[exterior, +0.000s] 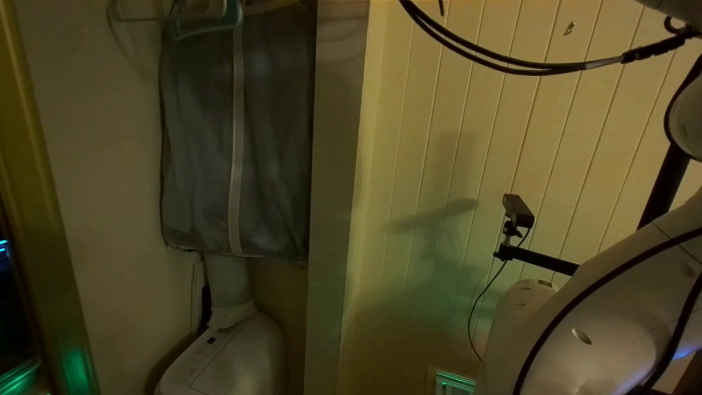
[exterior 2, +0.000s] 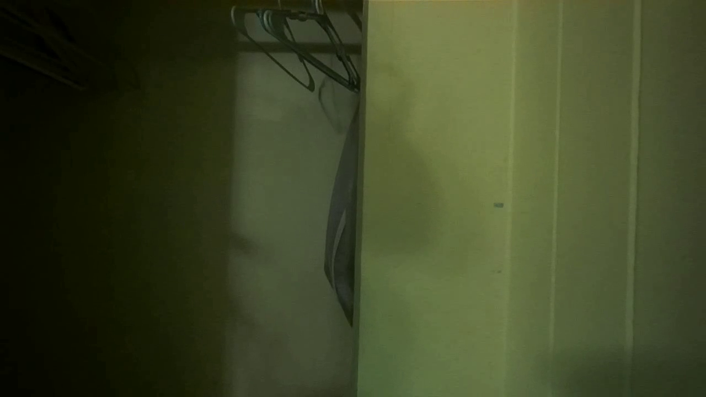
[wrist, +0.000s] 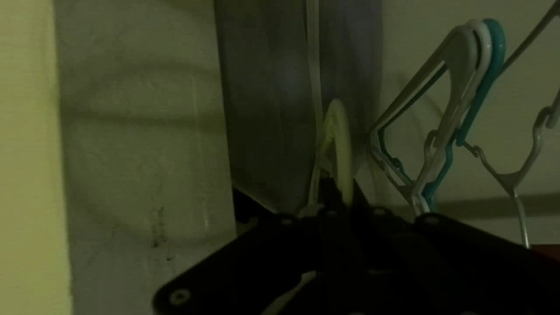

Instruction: Move the clothing hanger to the left

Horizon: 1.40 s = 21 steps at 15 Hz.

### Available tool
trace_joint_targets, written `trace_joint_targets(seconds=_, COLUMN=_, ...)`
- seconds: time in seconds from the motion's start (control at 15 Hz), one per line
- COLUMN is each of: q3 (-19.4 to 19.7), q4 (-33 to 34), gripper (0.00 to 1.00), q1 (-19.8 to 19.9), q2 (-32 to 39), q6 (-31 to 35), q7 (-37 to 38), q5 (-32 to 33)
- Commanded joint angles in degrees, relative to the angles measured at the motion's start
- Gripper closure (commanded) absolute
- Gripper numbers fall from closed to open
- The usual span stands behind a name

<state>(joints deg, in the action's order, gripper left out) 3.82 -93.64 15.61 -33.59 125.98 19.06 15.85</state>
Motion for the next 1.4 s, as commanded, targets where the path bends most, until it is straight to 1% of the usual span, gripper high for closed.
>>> trace_joint_targets(seconds=0.0, q3=1.63, q4=-1.54, gripper=0.98, q1=-1.27, q2=-6.1, q6=-5.24, q7=-4.65, q5=-2.38)
trace_joint_targets(seconds=0.27, q3=4.07, q4=0.02, gripper=0.98, q1=-6.35, q2=-9.68, q6=-17.08, q7=-12.97, q5=-8.02)
trace_joint_targets(seconds=0.4, q3=5.35, q4=0.79, gripper=0.98, q1=-8.75, q2=-10.74, q6=-22.5, q7=-15.1, q5=-11.15)
trace_joint_targets(seconds=0.53, q3=6.47, q4=1.42, gripper=0.98, q1=-11.13, q2=-11.59, q6=-26.17, q7=-17.07, q5=-14.06)
trace_joint_targets(seconds=0.8, q3=7.01, q4=3.89, gripper=0.98, q1=-12.72, q2=-12.39, q6=-32.56, q7=-20.47, q5=-14.72)
trace_joint_targets(seconds=1.13, q3=6.51, q4=7.11, gripper=0.98, q1=-12.07, q2=-12.03, q6=-40.55, q7=-23.41, q5=-12.3)
trace_joint_targets(seconds=1.33, q3=7.03, q4=9.27, gripper=0.98, q1=-13.34, q2=-11.49, q6=-46.21, q7=-24.72, q5=-13.72)
